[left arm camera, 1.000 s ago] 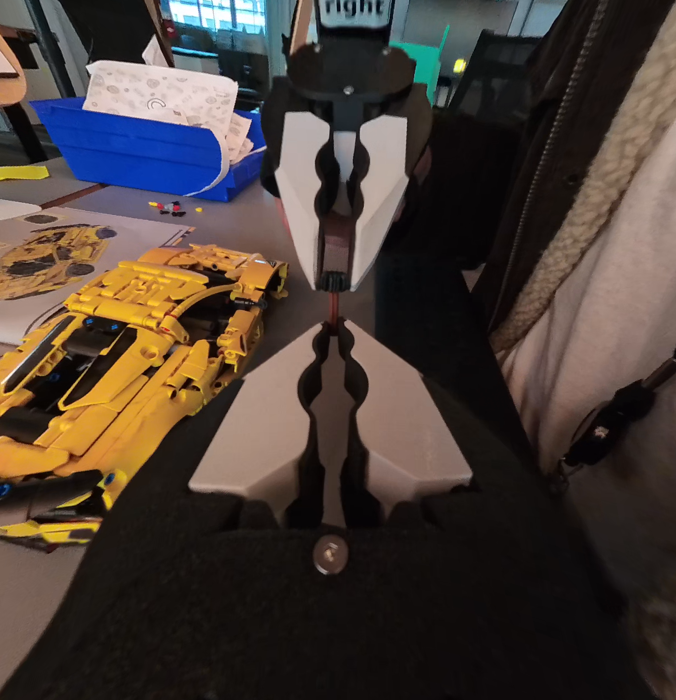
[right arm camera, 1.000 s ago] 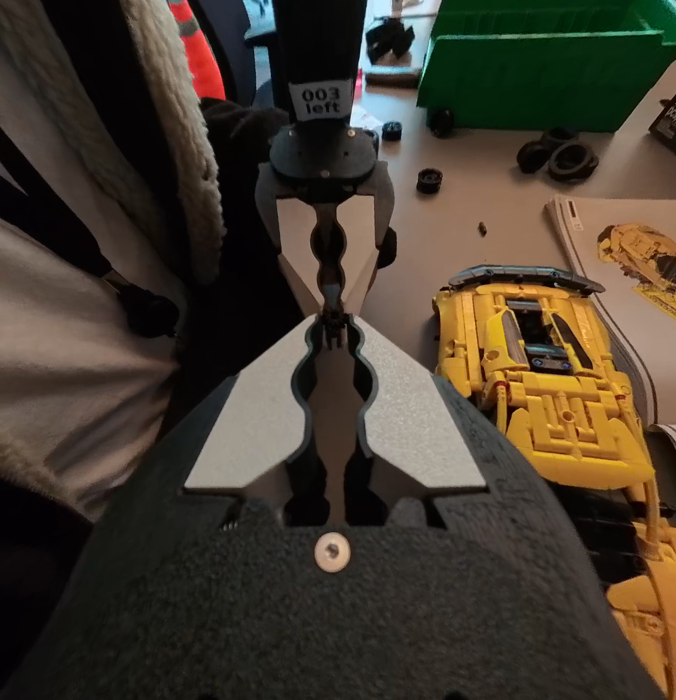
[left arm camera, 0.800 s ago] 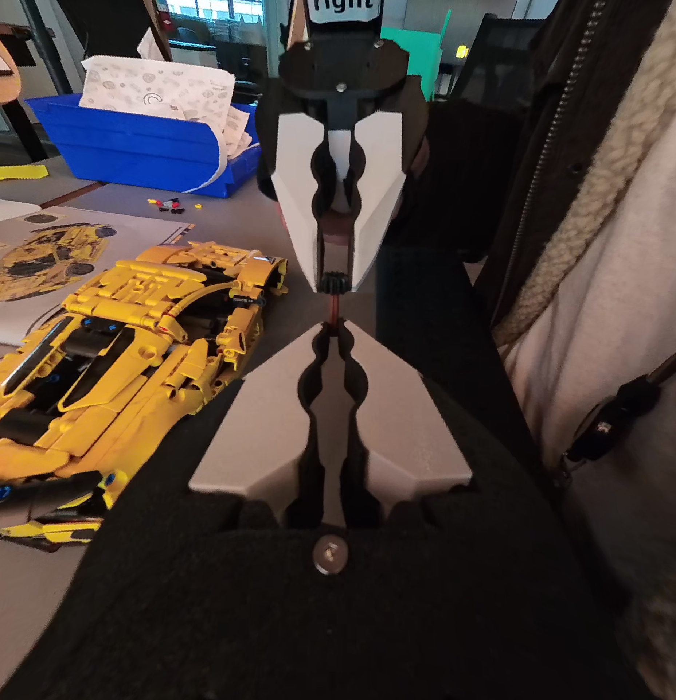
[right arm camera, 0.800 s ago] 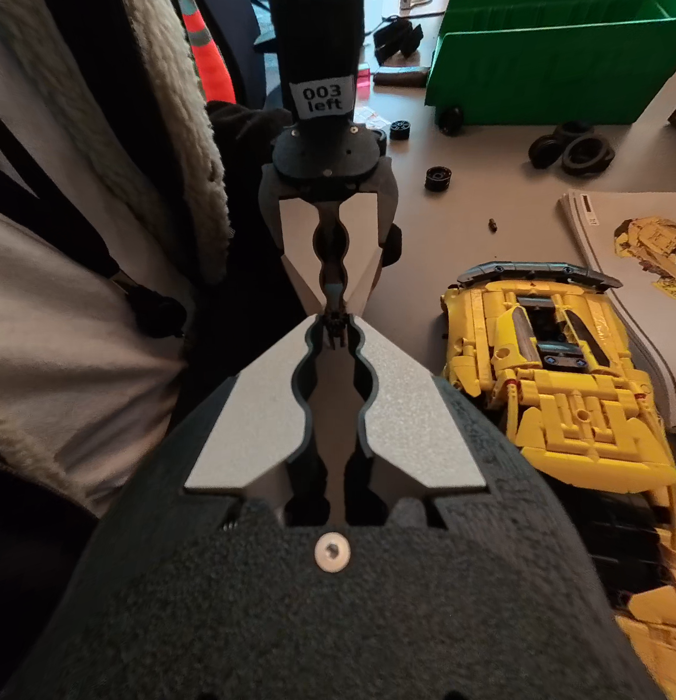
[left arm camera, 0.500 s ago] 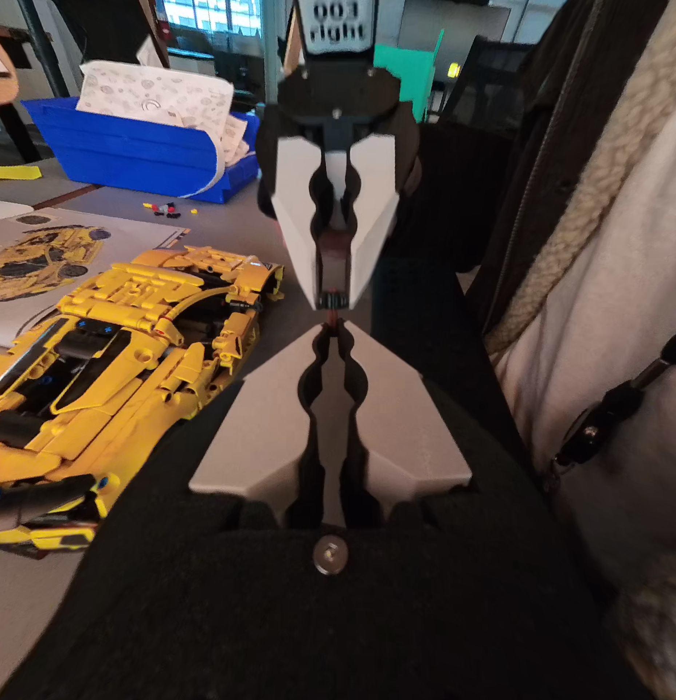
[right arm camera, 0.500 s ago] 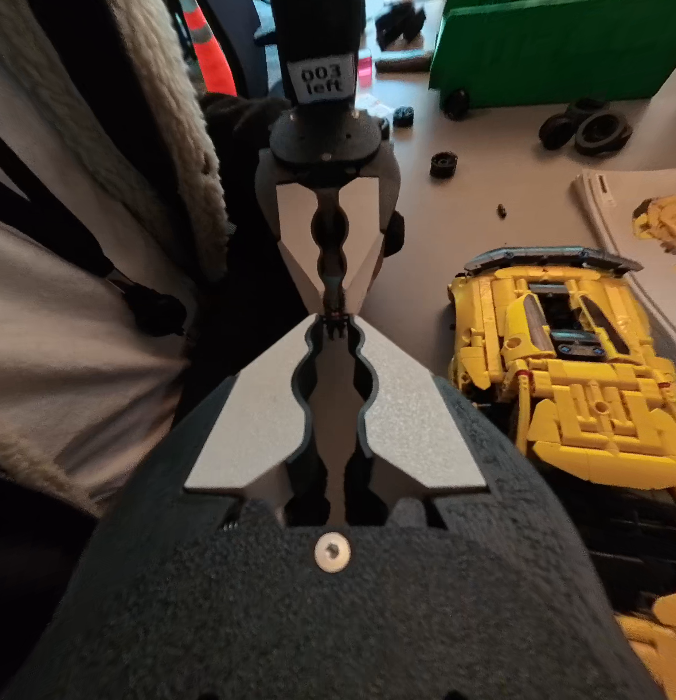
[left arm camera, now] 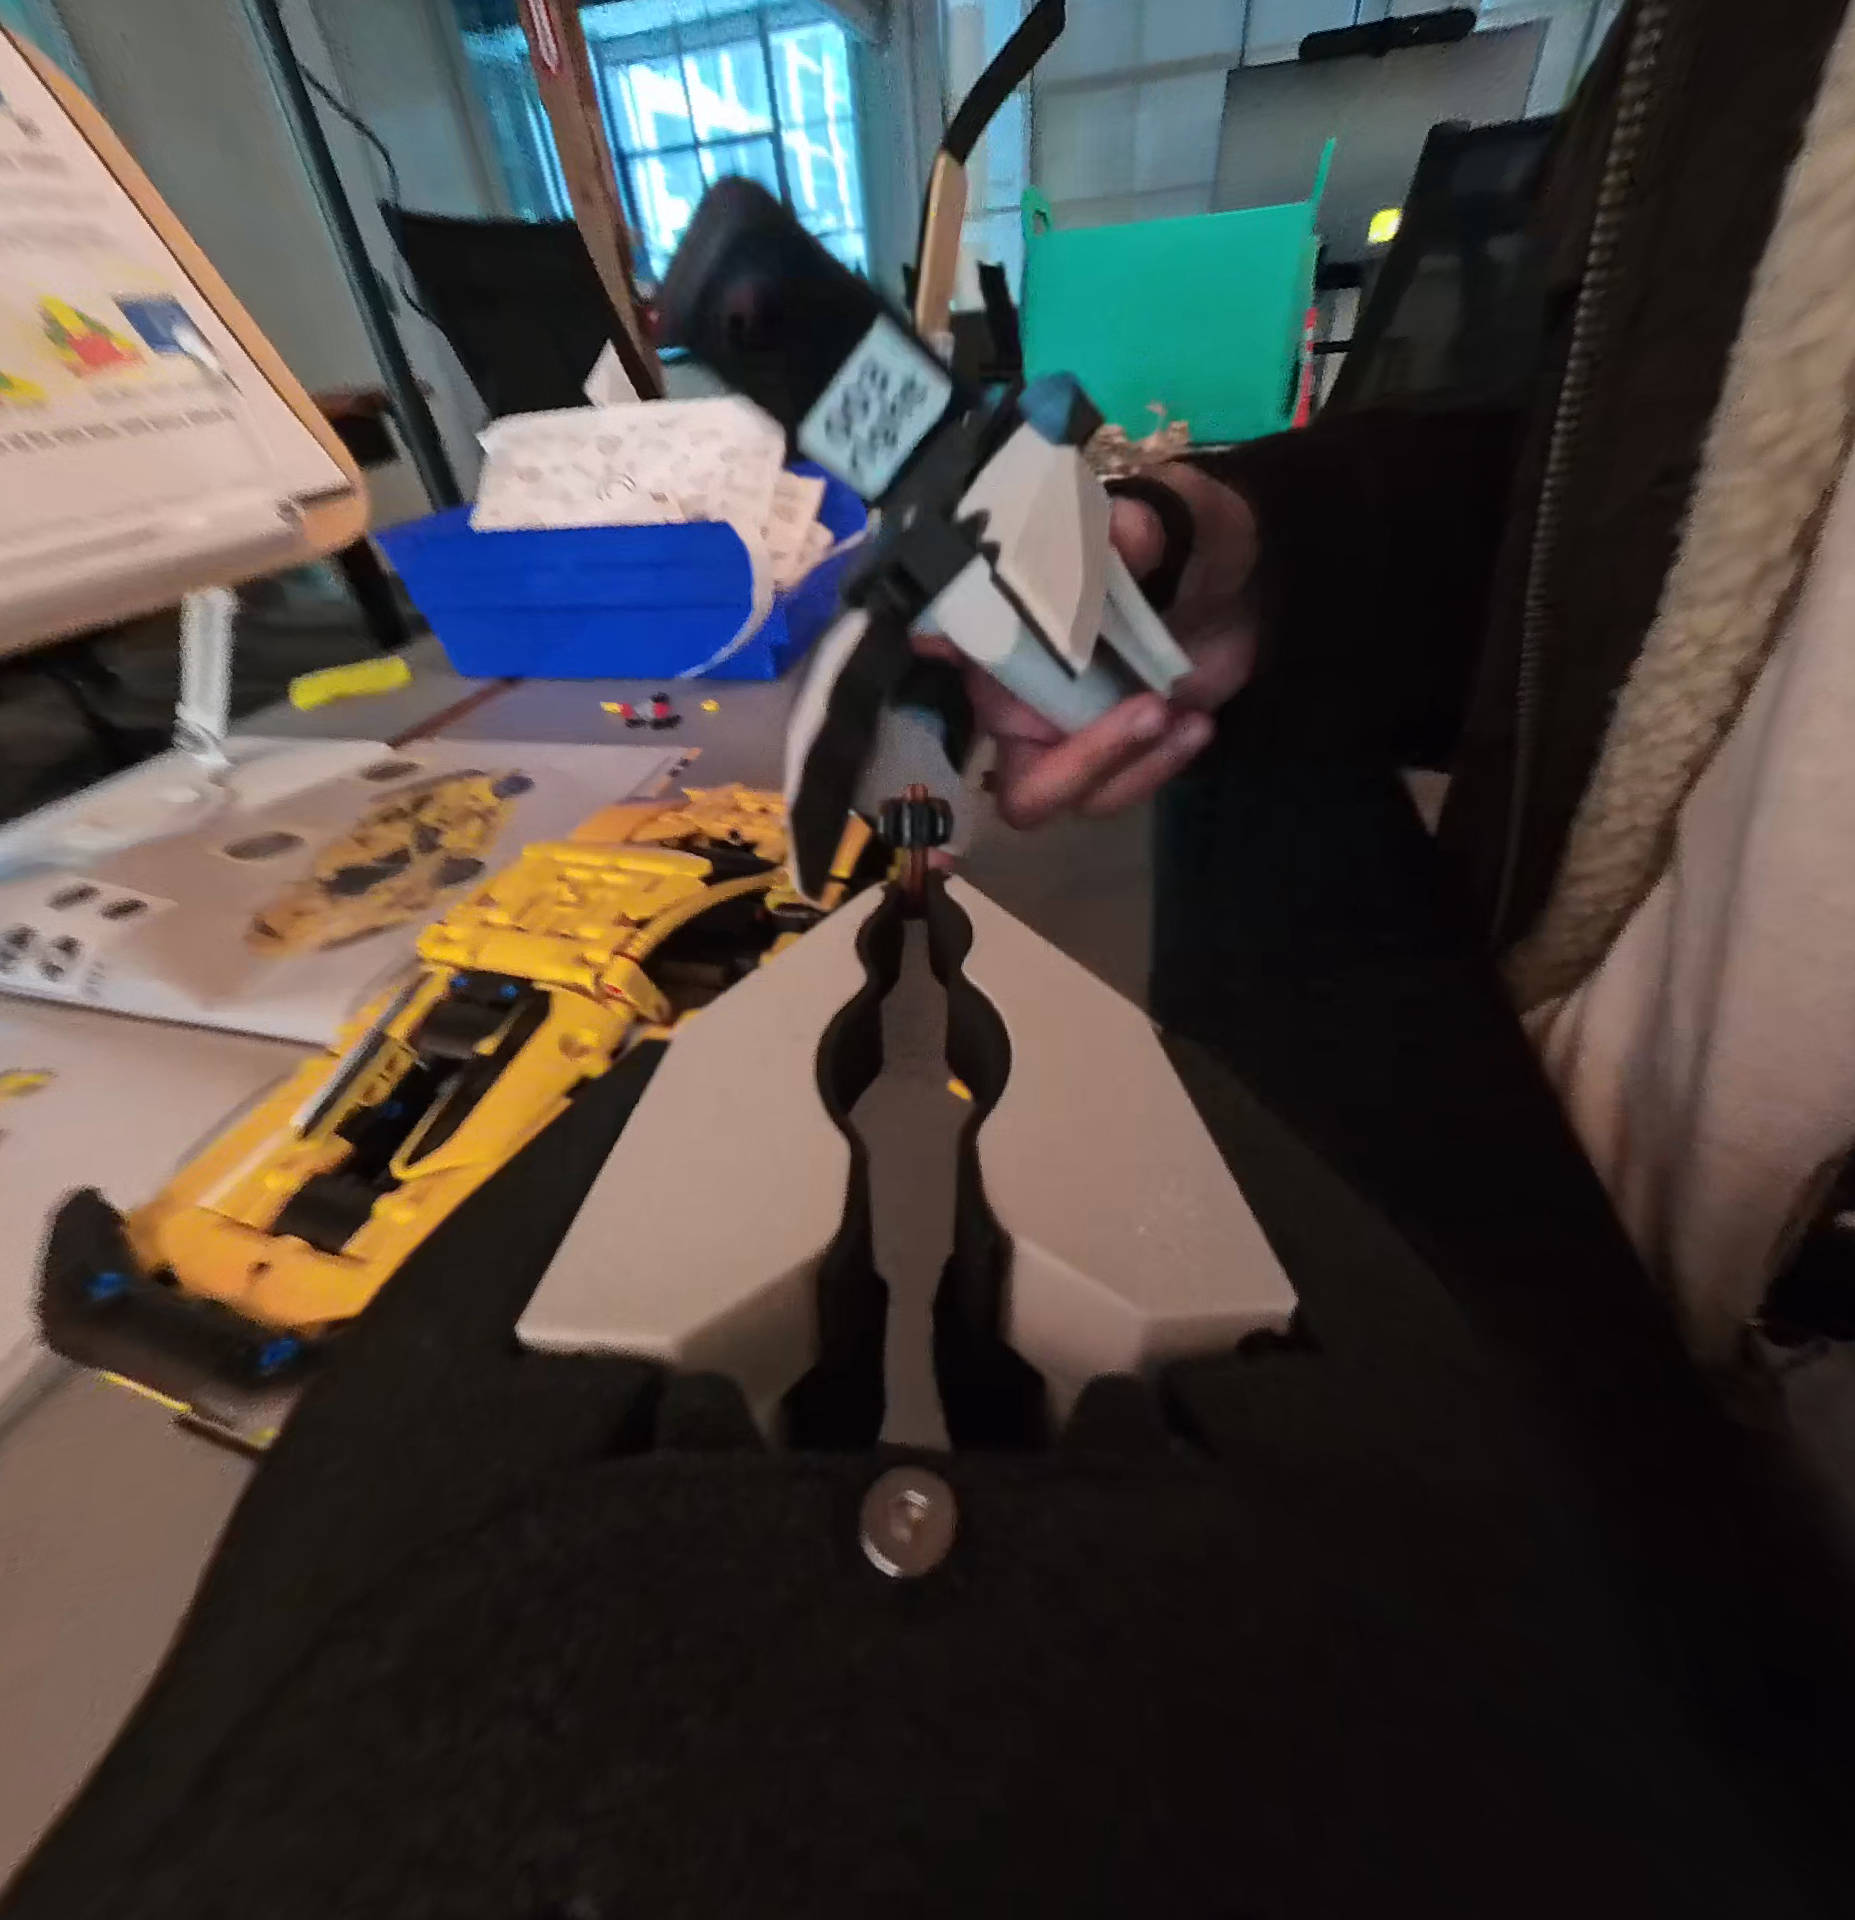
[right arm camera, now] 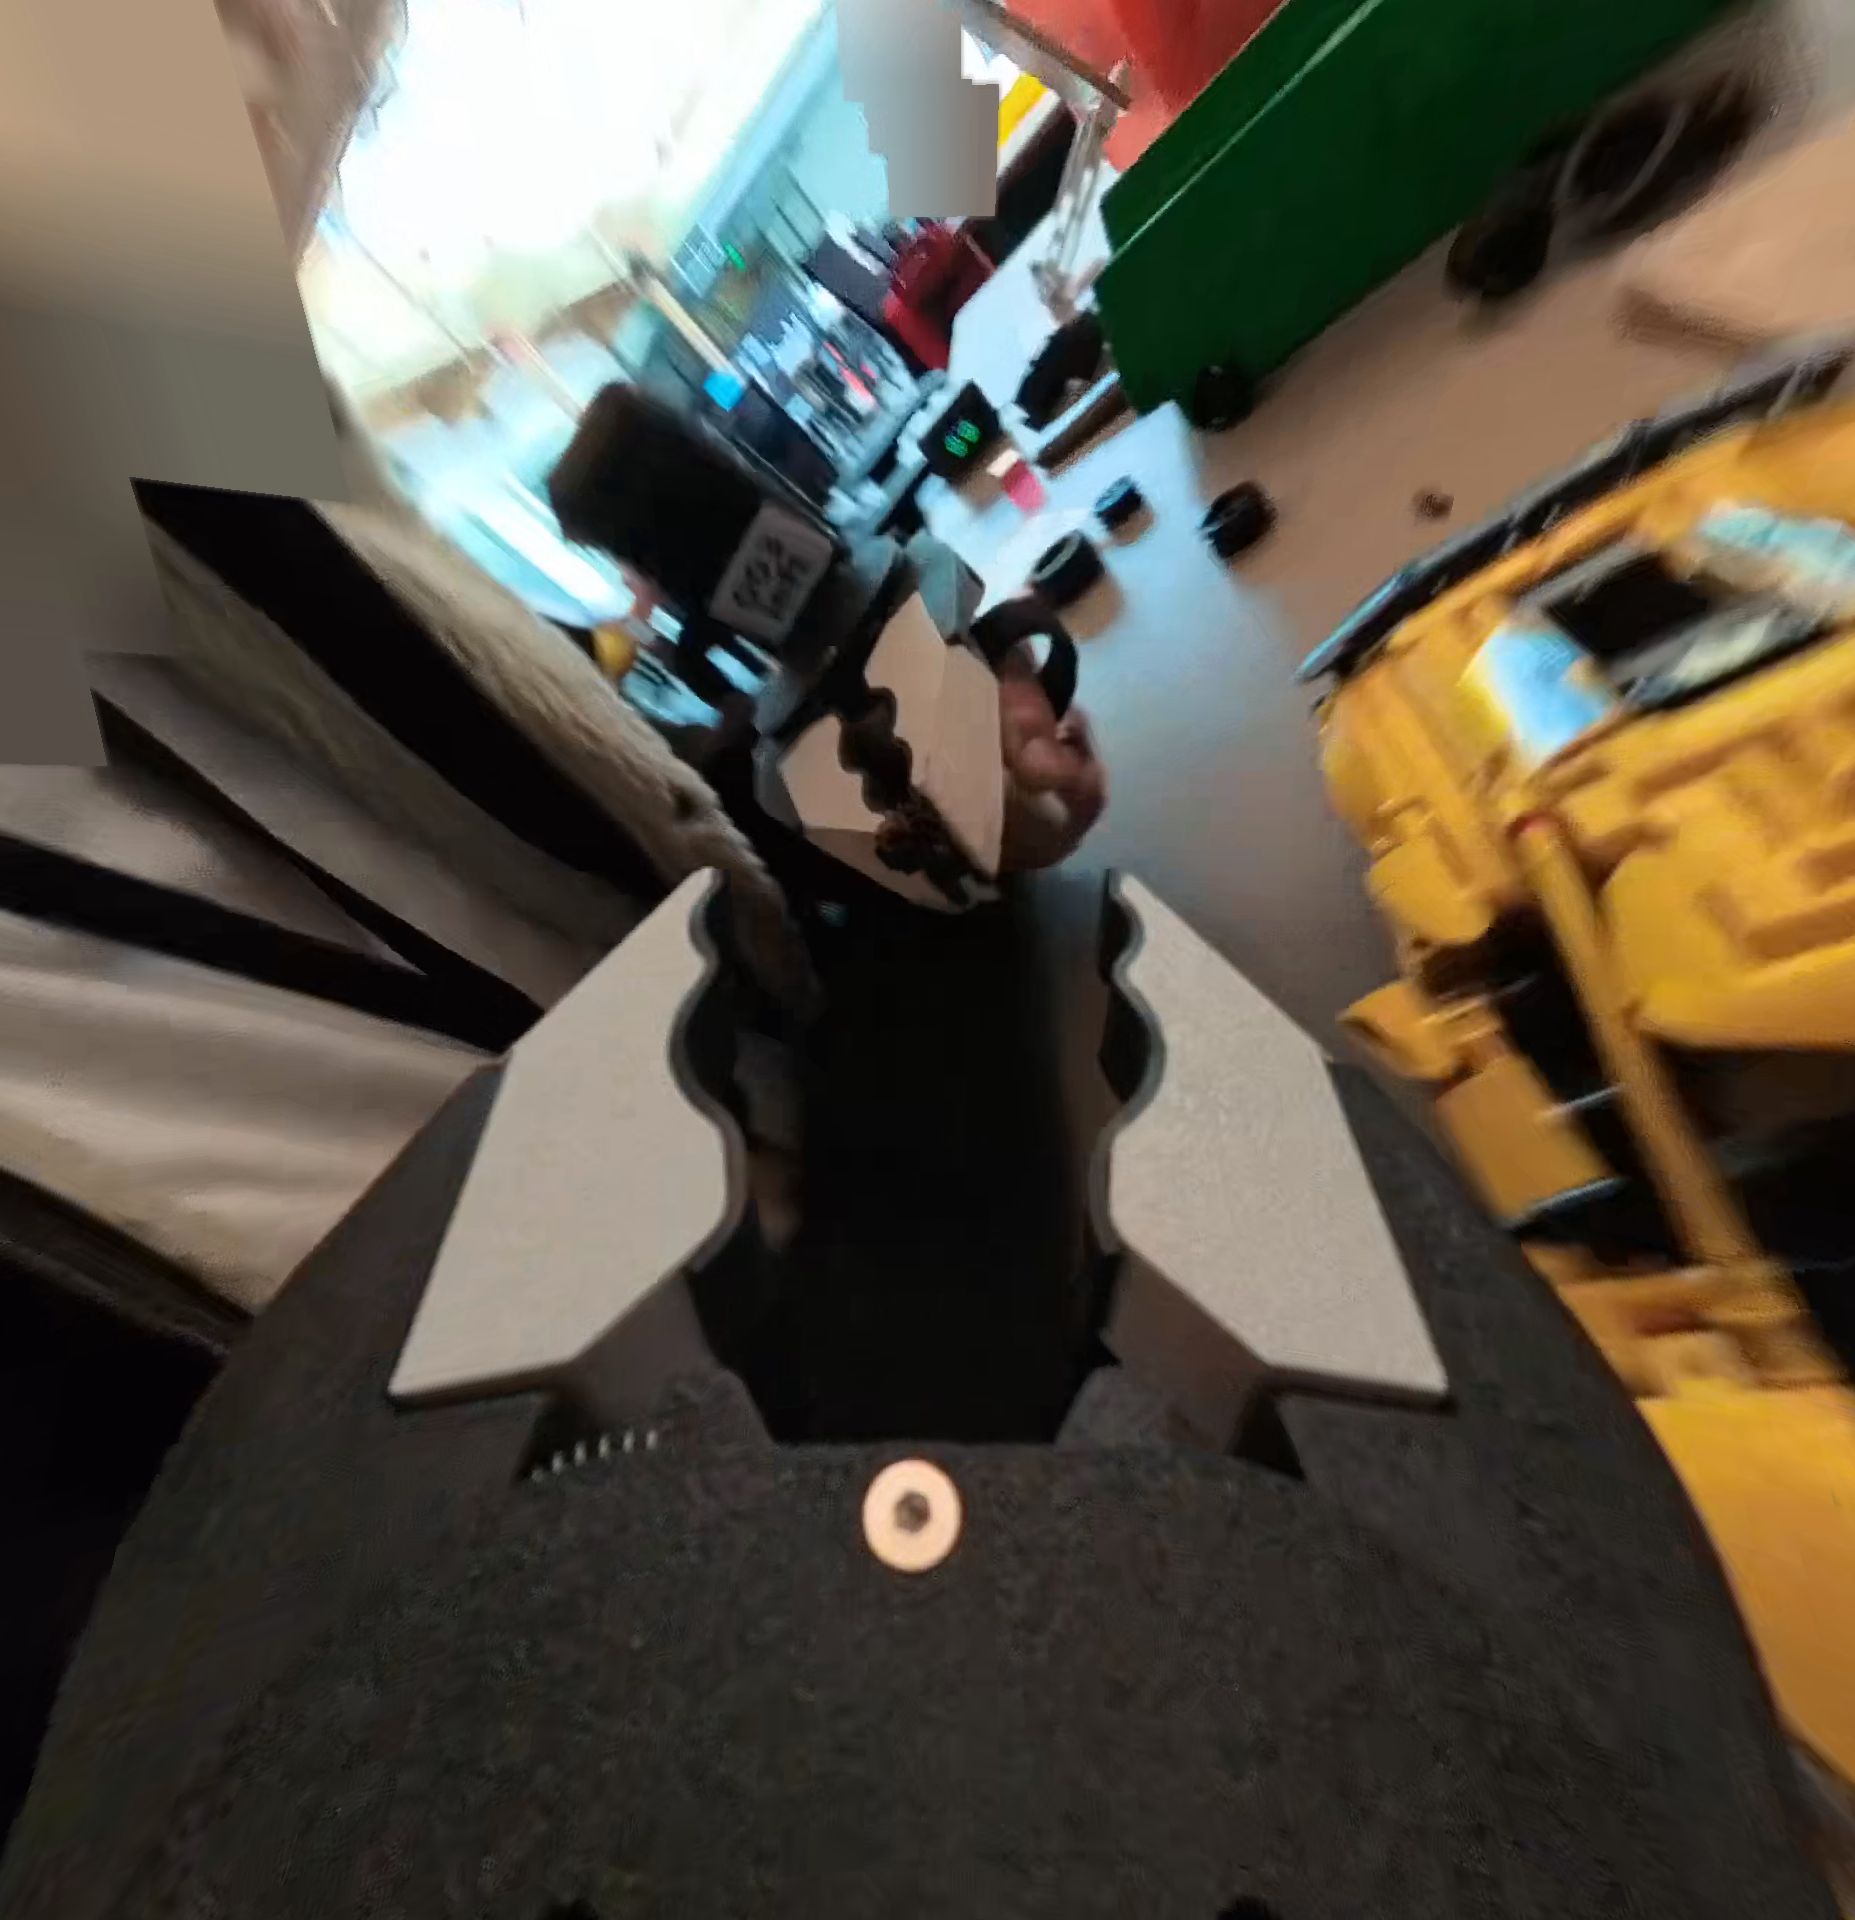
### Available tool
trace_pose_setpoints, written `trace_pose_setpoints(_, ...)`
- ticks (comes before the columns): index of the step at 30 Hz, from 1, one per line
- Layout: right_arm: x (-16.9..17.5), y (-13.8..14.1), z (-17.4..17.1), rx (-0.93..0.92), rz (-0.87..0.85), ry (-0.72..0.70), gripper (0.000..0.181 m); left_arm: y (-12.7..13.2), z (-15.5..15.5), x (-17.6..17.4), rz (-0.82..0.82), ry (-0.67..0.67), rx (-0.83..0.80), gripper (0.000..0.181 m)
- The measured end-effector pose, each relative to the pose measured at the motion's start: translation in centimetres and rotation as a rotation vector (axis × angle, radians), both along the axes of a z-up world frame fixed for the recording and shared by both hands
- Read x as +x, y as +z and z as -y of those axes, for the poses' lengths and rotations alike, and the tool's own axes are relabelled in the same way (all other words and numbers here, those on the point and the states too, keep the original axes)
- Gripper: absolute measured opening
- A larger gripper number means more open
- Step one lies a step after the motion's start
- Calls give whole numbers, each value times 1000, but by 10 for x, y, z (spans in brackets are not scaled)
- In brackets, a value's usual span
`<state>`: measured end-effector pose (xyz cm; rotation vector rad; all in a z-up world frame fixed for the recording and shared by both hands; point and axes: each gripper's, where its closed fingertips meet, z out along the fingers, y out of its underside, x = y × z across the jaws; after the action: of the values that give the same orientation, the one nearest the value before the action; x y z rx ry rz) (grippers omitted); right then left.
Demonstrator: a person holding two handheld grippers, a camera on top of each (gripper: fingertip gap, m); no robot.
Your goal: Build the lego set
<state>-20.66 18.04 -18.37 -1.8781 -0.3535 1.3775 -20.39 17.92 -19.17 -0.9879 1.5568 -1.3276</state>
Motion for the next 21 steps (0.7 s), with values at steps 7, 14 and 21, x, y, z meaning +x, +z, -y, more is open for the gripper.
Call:
trace_pose_setpoints(7, -25, 4, 5, -273, -409, 94, 42, 10, 7, -2, 123, 11, 168, 4)
trace_pose_setpoints(14, -25, 24, 9, -278, -590, 150, 36, 21, 10, -7, 186, -7, 140, 4)
trace_pose_setpoints(21, -29, 29, 12, -283, -668, 189, 24, 32, 16, -13, 238, -58, 65, 4)
